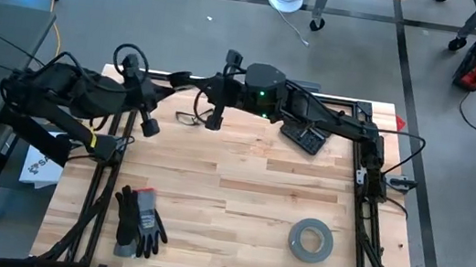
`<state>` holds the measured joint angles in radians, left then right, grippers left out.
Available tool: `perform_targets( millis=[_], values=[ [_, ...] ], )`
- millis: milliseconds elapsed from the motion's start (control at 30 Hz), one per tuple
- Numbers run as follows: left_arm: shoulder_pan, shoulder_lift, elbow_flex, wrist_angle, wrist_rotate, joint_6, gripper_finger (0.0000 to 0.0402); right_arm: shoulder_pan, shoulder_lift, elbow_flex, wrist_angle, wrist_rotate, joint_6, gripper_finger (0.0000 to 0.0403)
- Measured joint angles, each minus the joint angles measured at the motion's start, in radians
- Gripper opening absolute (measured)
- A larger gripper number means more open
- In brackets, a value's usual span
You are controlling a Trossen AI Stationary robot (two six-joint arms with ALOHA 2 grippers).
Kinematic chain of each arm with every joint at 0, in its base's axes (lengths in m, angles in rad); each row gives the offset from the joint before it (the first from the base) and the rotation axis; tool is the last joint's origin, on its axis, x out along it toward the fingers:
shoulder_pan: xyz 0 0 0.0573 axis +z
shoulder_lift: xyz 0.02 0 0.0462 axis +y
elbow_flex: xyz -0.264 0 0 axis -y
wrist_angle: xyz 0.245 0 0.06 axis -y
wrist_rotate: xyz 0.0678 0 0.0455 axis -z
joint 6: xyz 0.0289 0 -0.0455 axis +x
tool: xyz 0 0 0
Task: Coil cords
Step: Coil the black wire on the black spool
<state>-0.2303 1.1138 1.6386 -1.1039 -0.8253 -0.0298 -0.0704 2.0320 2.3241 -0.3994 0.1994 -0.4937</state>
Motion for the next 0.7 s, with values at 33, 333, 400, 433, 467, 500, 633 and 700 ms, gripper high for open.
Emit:
perform_targets(
  millis=[33,333,400,433,467,500,633,700],
  values=[
    [-0.006,-0.002,0.003,0.009,0.009,0.009,0.0,0.0,0.0,0.0,0.002,-0.001,0.015,0.0],
    [-0.049,-0.014,0.1,-0.005,0.034,-0.002,0.0001,-0.022,-0.029,0.0,-0.039,-0.139,0.321,0.0033],
    [-0.049,-0.02,0.118,-0.007,0.028,-0.003,0.0001,-0.028,-0.044,0.0,-0.037,-0.157,0.372,0.0064],
    [-0.049,-0.021,0.129,-0.008,0.028,-0.002,0.0001,-0.03,-0.048,0.0,-0.043,-0.156,0.382,0.0081],
    [-0.048,-0.021,0.138,-0.006,0.026,-0.003,0.0001,-0.031,-0.054,0.0,-0.048,-0.155,0.382,0.0099],
    [-0.048,-0.02,0.147,-0.004,0.026,-0.003,0.0001,-0.033,-0.06,0.0,-0.061,-0.155,0.383,0.0115],
    [-0.049,-0.015,0.182,-0.003,0.038,-0.002,0.0001,-0.037,-0.066,0.001,-0.117,-0.155,0.407,0.0159],
    [-0.049,-0.017,0.206,-0.001,0.057,-0.003,0.0001,-0.037,-0.066,0.0,-0.152,-0.155,0.389,0.0169]
  ],
)
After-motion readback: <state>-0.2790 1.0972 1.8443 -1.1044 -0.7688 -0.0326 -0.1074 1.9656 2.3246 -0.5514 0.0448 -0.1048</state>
